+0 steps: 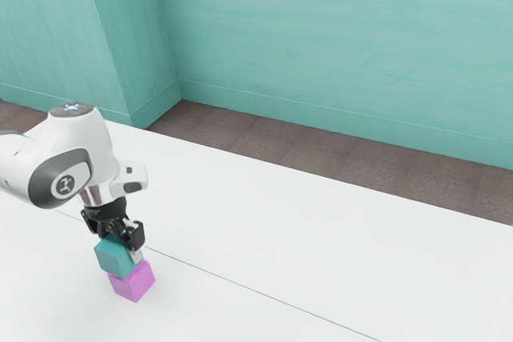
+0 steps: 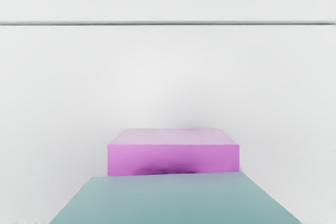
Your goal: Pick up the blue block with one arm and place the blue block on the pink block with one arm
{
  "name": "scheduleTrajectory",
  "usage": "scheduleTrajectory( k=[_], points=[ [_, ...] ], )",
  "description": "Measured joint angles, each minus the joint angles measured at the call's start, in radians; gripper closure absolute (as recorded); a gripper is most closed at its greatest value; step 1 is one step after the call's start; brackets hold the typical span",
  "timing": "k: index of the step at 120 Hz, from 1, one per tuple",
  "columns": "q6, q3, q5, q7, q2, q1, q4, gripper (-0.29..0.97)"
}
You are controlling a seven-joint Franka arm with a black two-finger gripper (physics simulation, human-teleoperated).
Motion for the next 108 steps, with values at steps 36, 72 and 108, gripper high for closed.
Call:
scheduleTrajectory(
  k=[36,72,108],
  points=[
    [0.006,-0.024,0.002,-0.022,-0.015,0.000,-0.017,0.32],
    [0.022,-0.023,0.001,-0.036,-0.008,0.000,-0.017,0.32],
    [0.051,-0.021,-0.001,-0.045,0.022,0.000,-0.006,0.32]
  ],
)
